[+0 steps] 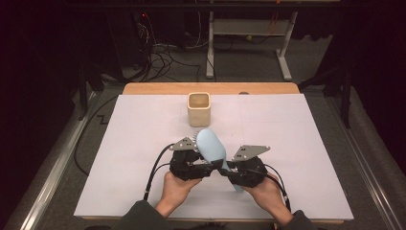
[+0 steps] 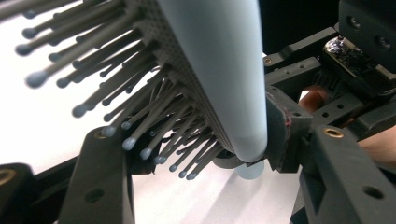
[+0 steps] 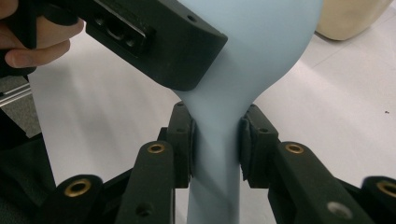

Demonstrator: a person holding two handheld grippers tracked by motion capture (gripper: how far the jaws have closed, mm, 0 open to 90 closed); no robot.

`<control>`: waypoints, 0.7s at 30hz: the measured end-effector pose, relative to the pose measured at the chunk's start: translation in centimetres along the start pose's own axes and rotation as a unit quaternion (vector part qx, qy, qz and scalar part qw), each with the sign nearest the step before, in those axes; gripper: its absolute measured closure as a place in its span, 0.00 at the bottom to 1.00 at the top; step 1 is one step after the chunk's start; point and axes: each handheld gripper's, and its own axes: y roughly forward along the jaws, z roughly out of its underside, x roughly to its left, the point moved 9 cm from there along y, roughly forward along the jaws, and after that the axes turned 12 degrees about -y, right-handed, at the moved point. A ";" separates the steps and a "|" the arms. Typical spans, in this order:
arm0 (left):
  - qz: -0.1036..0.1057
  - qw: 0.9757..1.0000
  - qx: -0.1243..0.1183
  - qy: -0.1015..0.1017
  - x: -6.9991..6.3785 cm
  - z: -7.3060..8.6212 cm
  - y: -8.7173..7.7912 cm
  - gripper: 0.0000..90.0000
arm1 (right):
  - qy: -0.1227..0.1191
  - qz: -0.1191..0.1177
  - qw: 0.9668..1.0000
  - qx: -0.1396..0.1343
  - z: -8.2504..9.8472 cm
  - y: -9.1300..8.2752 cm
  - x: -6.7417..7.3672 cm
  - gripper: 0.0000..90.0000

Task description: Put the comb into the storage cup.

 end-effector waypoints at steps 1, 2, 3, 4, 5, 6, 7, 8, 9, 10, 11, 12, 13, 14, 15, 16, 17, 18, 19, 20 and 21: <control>0.001 1.000 0.000 0.000 0.0 0.0 0.0 0.52 | 0.000 0.000 1.000 0.000 0.0 0.0 0.0 0.78; 0.001 1.000 0.000 0.001 -0.1 0.0 0.0 0.52 | 0.000 -0.001 1.000 -0.001 0.0 0.0 0.0 0.78; 0.001 1.000 0.000 0.002 -0.1 0.0 0.0 0.52 | 0.001 -0.001 1.000 -0.001 0.0 0.0 0.1 0.78; 0.001 1.000 0.000 0.002 -0.1 0.1 -0.1 0.52 | 0.002 -0.002 1.000 -0.001 0.1 0.0 0.1 0.78; 0.002 1.000 -0.001 0.002 -0.2 0.1 -0.1 0.53 | 0.003 -0.004 1.000 -0.002 0.1 0.0 0.2 0.78; 0.003 1.000 -0.001 0.002 -0.2 0.1 -0.1 0.53 | 0.004 -0.005 1.000 -0.002 0.1 0.0 0.2 0.78; 0.004 1.000 -0.001 0.002 -0.2 0.1 -0.1 0.54 | 0.004 -0.007 1.000 -0.005 0.0 0.0 0.2 0.78; 0.005 1.000 -0.001 0.003 -0.2 0.1 -0.1 0.54 | 0.005 -0.007 1.000 -0.005 0.0 0.0 0.2 0.78; 0.006 1.000 -0.001 0.002 -0.3 0.0 -0.2 0.55 | 0.005 -0.007 1.000 -0.005 0.0 0.0 0.2 0.78; 0.007 1.000 -0.001 0.002 -0.3 0.0 -0.2 0.55 | 0.006 -0.007 1.000 -0.007 0.0 0.0 0.2 0.78; 0.007 1.000 -0.002 0.002 -0.3 0.0 -0.2 0.56 | 0.005 -0.007 1.000 -0.008 0.0 0.0 0.2 0.78; 0.008 1.000 -0.002 0.002 -0.3 0.0 -0.2 0.56 | 0.005 -0.007 1.000 -0.009 0.0 0.0 0.2 0.78; 0.008 1.000 -0.002 0.002 -0.4 0.0 -0.3 0.56 | 0.005 -0.008 1.000 -0.010 -0.1 0.0 0.2 0.78; 0.008 1.000 -0.002 0.003 -0.4 0.0 -0.3 0.56 | 0.006 -0.008 1.000 -0.011 -0.1 0.0 0.2 0.78; 0.007 1.000 -0.002 0.003 -0.4 0.0 -0.3 0.56 | 0.006 -0.010 1.000 -0.012 -0.1 0.0 0.3 0.77; 0.008 1.000 -0.003 0.004 -0.5 0.0 -0.4 0.57 | 0.005 -0.011 1.000 -0.013 -0.1 0.0 0.3 0.77; 0.008 1.000 -0.002 0.004 -0.5 0.0 -0.4 0.57 | 0.006 -0.012 1.000 -0.013 -0.1 0.0 0.3 0.77; 0.009 1.000 -0.002 0.003 -0.5 0.0 -0.4 0.57 | 0.006 -0.013 1.000 -0.014 -0.1 0.0 0.3 0.77; 0.009 1.000 -0.002 0.003 -0.5 0.0 -0.4 0.57 | 0.007 -0.014 1.000 -0.015 -0.1 0.0 0.3 0.77; 0.010 1.000 -0.002 0.003 -0.5 0.0 -0.5 0.57 | 0.007 -0.014 1.000 -0.015 -0.1 0.0 0.4 0.77; 0.010 1.000 -0.002 0.003 -0.5 0.0 -0.5 0.57 | 0.007 -0.015 1.000 -0.016 -0.1 0.0 0.4 0.77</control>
